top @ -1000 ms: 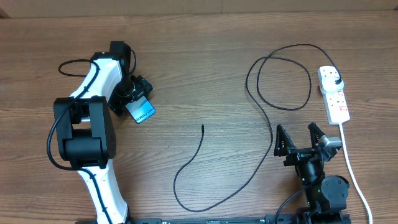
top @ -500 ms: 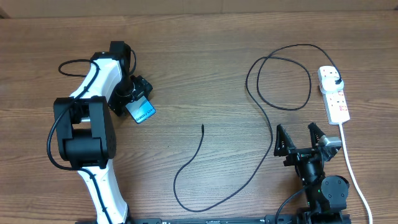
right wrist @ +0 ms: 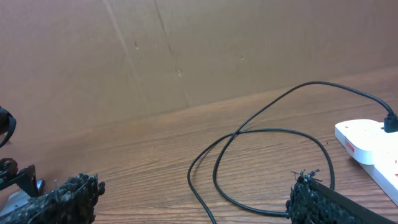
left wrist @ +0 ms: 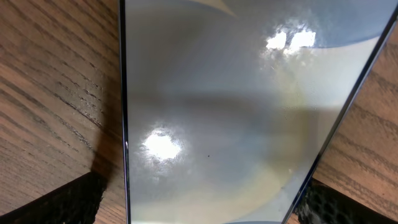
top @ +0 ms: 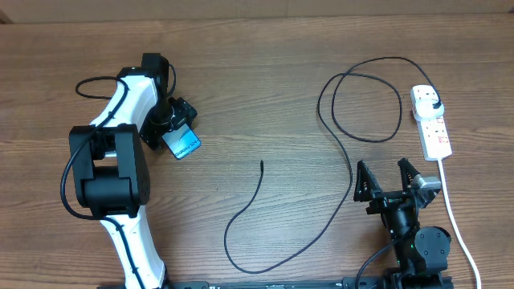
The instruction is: Plug charger to phone and switch on socket
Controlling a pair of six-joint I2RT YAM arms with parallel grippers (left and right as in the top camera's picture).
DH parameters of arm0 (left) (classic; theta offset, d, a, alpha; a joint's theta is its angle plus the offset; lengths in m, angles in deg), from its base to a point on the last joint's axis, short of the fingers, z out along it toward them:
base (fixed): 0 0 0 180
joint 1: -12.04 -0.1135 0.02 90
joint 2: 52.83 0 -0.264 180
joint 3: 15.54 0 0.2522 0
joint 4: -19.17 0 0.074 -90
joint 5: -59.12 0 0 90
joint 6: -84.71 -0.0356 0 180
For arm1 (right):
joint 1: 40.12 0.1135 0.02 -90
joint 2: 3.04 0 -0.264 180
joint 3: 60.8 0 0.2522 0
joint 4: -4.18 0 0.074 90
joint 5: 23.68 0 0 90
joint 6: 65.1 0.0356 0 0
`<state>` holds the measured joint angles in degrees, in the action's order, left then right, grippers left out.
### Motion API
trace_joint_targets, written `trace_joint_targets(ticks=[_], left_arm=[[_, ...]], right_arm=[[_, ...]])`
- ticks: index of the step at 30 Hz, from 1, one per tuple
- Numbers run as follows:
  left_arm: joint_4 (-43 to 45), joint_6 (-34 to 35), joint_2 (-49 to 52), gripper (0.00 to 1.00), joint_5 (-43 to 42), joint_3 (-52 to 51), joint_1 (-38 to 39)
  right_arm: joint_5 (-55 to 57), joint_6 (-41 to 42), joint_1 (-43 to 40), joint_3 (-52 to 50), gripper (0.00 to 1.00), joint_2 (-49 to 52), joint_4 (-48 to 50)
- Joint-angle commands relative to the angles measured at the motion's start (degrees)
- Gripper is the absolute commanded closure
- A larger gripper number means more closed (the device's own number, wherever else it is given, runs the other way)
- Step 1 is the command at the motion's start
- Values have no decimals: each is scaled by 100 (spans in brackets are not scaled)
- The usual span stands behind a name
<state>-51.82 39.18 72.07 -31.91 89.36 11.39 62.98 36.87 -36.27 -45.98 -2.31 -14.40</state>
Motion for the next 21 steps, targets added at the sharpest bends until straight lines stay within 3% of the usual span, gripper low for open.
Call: trace_joint_targets(ticks=[1,21], left_arm=[[-55,55,474,0,15,-236,-46],[37,55,474,1,42,-236,-46]], right_arm=[[74,-22,31,-61,0,-57,15],[74,-22,31,-61,0,-57,15]])
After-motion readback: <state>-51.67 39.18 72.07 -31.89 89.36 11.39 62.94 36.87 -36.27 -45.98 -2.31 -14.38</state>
